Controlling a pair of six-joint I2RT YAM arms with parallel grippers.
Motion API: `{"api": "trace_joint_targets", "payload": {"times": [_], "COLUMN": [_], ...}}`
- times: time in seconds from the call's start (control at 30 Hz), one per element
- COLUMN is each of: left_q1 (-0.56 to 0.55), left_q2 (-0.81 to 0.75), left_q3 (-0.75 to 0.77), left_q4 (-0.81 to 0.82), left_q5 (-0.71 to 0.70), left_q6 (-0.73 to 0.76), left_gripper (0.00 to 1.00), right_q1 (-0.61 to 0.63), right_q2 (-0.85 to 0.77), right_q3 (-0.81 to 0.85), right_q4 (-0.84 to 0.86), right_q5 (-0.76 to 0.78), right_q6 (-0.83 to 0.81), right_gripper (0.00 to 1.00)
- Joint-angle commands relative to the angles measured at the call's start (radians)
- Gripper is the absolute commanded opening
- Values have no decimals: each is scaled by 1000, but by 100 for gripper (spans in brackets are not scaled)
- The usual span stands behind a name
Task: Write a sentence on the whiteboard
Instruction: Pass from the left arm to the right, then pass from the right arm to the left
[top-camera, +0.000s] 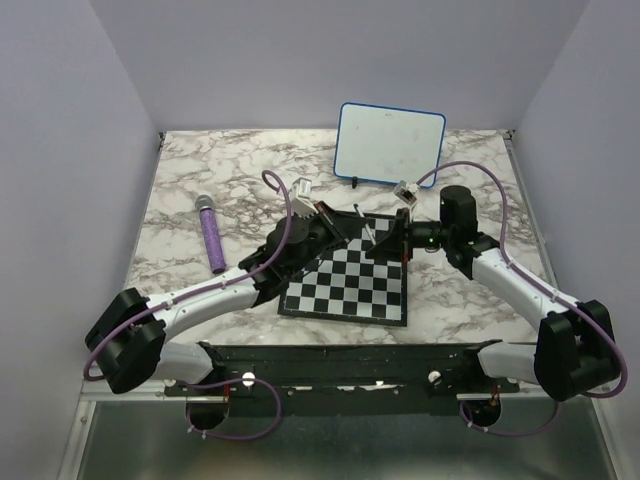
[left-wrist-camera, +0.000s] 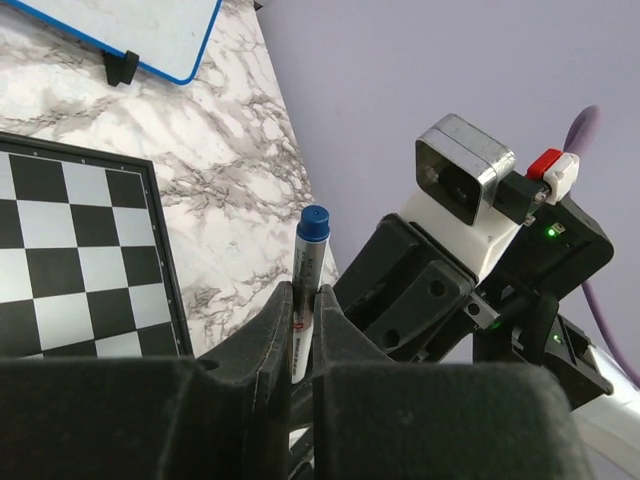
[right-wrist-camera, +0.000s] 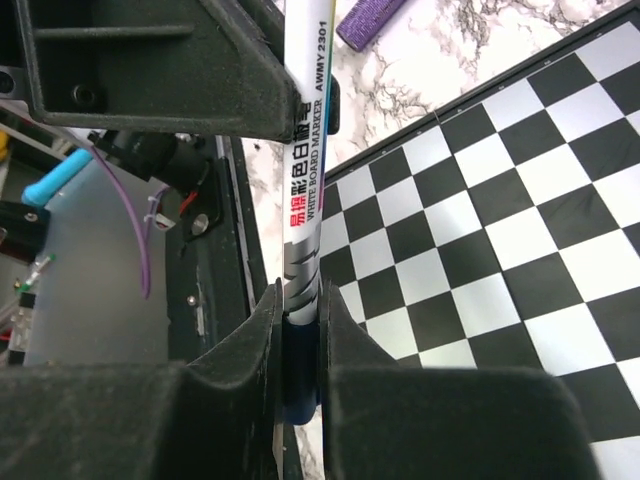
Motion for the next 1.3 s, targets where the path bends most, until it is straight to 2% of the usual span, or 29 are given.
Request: {"api": "trace_joint_targets", "payload": {"times": [0.0, 0.03, 0.07, 0.1, 0.13, 0.2, 0.23, 0.3, 0.33, 0.37, 0.4, 0.5, 0.57, 0.73, 0.87, 1.1, 1.2, 1.27], "left_q1": [-6, -3, 5, 14, 33, 118, 151, 203, 203, 203, 202, 203, 203, 194, 145, 123, 116, 113], "left_q2": [-64, -92, -122, -189, -228, -334, -368, -458, -487, -513, -562, -613, -598, -428, -350, -270, -248, -232], "left_q3": [-16, -23, -45, -52, -63, -75, -72, -60, -62, -72, -88, -147, -157, -114, -94, -76, -63, -53], "left_q4": [-34, -59, -71, -92, -115, -197, -282, -375, -417, -486, -514, -493, -415, -318, -233, -166, -162, -163], "left_q5": [-27, -24, -14, 25, 60, 187, 322, 439, 540, 580, 620, 815, 889, 1015, 1015, 1007, 1015, 1035], "left_q6": [73, 101, 139, 208, 253, 337, 446, 599, 779, 869, 937, 1097, 1105, 1050, 1034, 991, 982, 973], "left_gripper": [22, 57, 71, 83, 99, 99, 99, 99, 99, 99, 99, 99, 99, 98, 96, 89, 84, 76], "right_q1": [8, 7, 8, 7, 8, 8, 8, 8, 10, 10, 10, 31, 56, 102, 134, 198, 224, 240], "right_q2": [-11, -14, -16, -13, -11, -7, -4, 3, 9, 13, 19, 23, 16, 20, 23, 47, 67, 75], "right_q3": [64, 70, 99, 116, 136, 183, 199, 239, 252, 269, 282, 300, 289, 289, 288, 286, 291, 297], "right_q4": [-94, -134, -172, -271, -325, -466, -511, -627, -674, -721, -802, -886, -897, -959, -976, -980, -978, -979], "right_q5": [-4, -4, -6, -9, -12, 20, 31, 43, 40, 28, -1, 0, 8, 5, 14, 37, 46, 46], "right_q6": [-110, -138, -164, -293, -360, -519, -569, -690, -739, -790, -875, -984, -1012, -1103, -1126, -1132, -1124, -1123], "right_gripper": [7, 7, 6, 7, 7, 7, 7, 8, 8, 8, 8, 8, 9, 9, 9, 9, 9, 9]}}
